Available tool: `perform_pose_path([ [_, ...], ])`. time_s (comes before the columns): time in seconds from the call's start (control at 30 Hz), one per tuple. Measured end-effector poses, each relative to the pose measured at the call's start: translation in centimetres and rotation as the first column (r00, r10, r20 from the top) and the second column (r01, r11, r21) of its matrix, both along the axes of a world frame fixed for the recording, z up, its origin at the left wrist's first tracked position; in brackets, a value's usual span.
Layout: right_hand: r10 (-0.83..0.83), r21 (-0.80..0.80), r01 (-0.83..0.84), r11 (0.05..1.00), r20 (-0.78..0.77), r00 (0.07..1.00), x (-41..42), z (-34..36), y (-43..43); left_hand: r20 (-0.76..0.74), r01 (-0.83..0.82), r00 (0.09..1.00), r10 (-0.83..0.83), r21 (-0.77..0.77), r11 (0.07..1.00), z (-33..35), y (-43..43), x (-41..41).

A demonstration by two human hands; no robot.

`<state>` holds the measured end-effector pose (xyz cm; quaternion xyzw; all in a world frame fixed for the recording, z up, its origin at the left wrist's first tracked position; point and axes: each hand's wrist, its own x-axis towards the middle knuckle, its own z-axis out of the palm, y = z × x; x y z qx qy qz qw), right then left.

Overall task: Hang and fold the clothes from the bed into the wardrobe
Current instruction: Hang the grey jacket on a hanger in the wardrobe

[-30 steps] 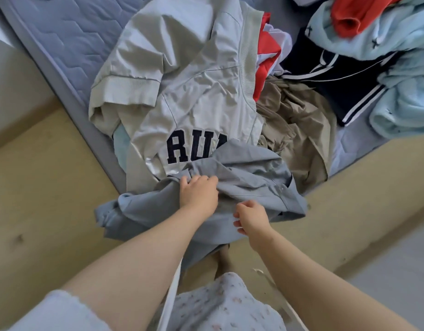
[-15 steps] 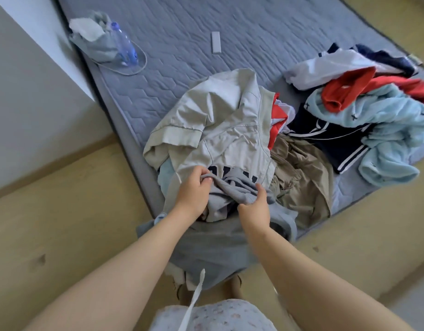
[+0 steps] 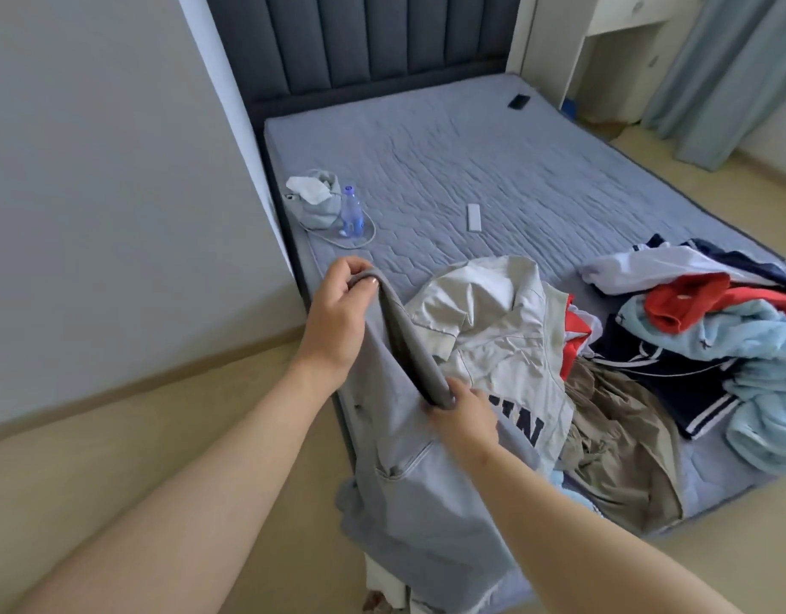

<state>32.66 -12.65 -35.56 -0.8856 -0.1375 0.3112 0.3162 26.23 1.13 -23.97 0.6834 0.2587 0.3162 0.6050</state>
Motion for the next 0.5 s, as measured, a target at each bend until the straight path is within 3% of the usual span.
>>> perform_pose_path([
  [0.07, -0.016, 0.015, 0.015, 1.0, 0.041, 0.999, -0.1, 0.9, 1.3, -0.073, 0.052, 0.996, -0.047, 0.073, 0.996, 0.8, 1.1, -1.0],
  [0.17, -0.148, 0.16, 0.135, 0.978, 0.075, 0.986, -0.1, 2.4, 2.7, -0.362, 0.047, 0.932, 0.039, 0.226, 0.973, 0.9, 3.2, -2.5],
  [0.27, -0.148, 0.417, 0.107, 0.903, 0.067, 0.987, -0.2, 4.8, 4.1, -0.734, 0.112, 0.66, 0.162, 0.309, 0.944, -0.2, 4.7, -3.9],
  [0.33, -0.082, 0.543, 0.029, 0.839, 0.073, 0.994, -0.1, 6.7, 5.1, -0.842, 0.226, 0.533, 0.078, 0.231, 0.946, -0.6, 4.8, -4.4],
  [0.43, 0.06, 0.597, -0.153, 0.788, 0.174, 0.983, 0.1, 9.2, 6.4, -0.775, 0.365, 0.608, -0.173, 0.079, 0.928, -0.2, 4.1, -3.7],
  [0.5, 0.141, 0.616, -0.24, 0.75, 0.206, 0.968, 0.1, 10.2, 6.9, -0.698, 0.376, 0.691, -0.187, 0.125, 0.918, 0.2, 3.7, -2.9],
])
